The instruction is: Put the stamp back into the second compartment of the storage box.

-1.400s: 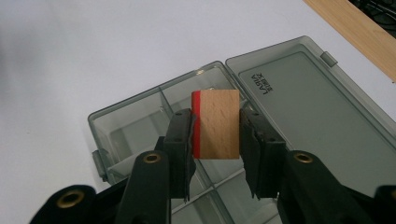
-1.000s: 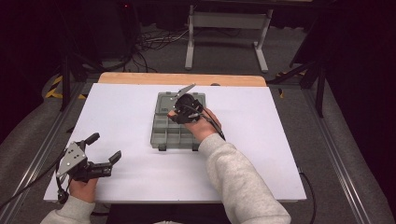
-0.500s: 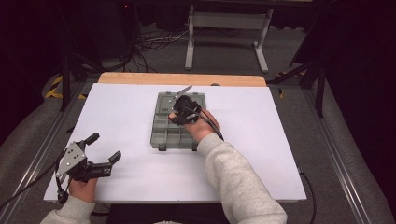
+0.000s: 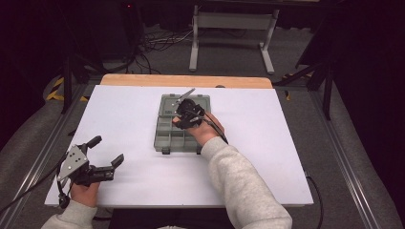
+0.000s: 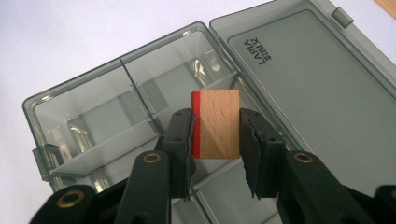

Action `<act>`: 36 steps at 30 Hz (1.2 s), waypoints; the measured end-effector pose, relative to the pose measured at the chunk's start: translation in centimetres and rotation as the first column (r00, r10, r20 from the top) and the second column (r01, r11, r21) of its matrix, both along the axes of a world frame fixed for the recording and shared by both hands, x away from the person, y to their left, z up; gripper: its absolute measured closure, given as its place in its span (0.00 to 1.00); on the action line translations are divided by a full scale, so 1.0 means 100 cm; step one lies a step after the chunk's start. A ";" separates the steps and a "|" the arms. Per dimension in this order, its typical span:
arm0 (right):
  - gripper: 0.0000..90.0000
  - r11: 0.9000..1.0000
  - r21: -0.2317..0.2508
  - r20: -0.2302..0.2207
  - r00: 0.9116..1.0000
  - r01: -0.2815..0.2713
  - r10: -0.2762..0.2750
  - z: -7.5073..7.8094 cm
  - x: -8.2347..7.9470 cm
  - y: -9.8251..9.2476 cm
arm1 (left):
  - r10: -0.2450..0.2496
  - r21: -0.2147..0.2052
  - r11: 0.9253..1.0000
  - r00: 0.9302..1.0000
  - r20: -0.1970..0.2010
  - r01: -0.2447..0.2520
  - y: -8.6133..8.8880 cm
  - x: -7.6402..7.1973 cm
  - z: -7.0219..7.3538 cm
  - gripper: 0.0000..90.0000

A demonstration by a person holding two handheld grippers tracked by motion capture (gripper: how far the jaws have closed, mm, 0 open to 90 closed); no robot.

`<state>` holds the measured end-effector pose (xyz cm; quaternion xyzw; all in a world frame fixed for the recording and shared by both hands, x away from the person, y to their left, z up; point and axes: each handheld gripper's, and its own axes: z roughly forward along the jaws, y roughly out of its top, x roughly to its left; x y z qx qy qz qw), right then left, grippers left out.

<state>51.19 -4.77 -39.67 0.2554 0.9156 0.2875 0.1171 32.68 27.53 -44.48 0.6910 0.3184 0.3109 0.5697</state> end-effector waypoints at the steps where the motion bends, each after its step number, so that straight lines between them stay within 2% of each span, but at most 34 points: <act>1: 0.73 1.000 -0.007 -0.002 1.000 0.001 -0.001 -0.001 0.000 0.001 | 0.001 0.000 1.000 1.000 0.000 -0.001 0.000 0.000 0.000 0.02; 23: 0.73 1.000 -0.021 -0.012 1.000 -0.011 0.011 -0.006 0.001 0.005 | 0.001 -0.001 1.000 1.000 0.000 -0.001 0.000 0.000 0.000 0.02; 36: 0.64 1.000 -0.003 -0.003 1.000 -0.008 0.008 -0.004 0.000 0.004 | 0.000 0.000 1.000 1.000 0.001 0.000 0.000 0.000 0.000 0.02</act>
